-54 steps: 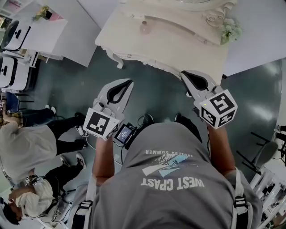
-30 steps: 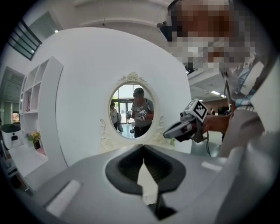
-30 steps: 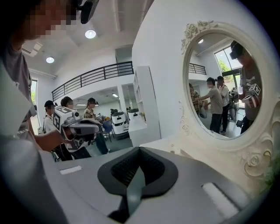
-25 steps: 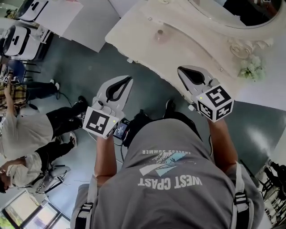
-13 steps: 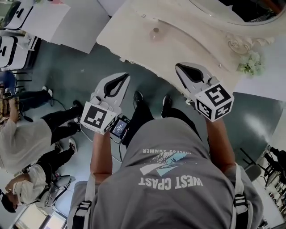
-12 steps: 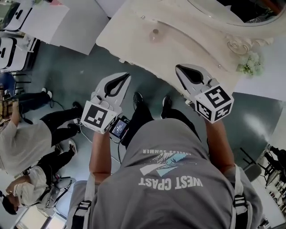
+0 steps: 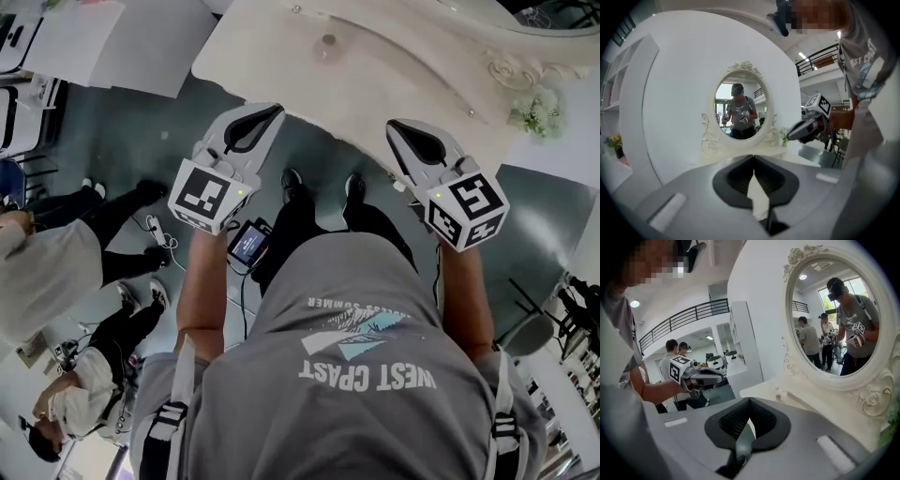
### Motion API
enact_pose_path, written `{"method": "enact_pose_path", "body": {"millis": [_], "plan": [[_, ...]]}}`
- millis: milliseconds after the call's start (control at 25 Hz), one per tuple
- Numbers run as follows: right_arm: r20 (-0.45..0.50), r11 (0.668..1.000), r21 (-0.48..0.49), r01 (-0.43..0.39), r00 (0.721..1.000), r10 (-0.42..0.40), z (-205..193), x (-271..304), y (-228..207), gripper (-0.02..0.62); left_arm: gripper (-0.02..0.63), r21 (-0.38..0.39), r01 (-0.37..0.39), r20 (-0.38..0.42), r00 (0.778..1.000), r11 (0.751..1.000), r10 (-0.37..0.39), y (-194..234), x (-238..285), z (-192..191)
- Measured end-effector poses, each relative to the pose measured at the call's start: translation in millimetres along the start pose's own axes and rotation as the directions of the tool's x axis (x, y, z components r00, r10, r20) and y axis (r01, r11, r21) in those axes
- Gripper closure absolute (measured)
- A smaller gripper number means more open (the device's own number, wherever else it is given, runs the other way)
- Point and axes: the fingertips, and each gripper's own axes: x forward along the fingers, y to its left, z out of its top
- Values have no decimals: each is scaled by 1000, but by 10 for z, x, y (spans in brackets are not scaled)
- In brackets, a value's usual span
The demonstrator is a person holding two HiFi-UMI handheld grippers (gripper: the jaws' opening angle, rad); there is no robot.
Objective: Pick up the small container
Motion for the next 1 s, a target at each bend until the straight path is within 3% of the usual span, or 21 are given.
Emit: {"method": "enact_pose_path", "body": {"millis": [360, 1000], "plan": [[-43, 999, 11, 31, 999, -31, -101, 154, -301, 594, 603, -19, 15, -6, 1000, 1000, -16, 258, 411, -265], [-108, 998, 42, 41, 993, -37, -225, 495, -447, 594, 603, -45, 33, -51, 998, 998, -35, 583, 934, -782]]}}
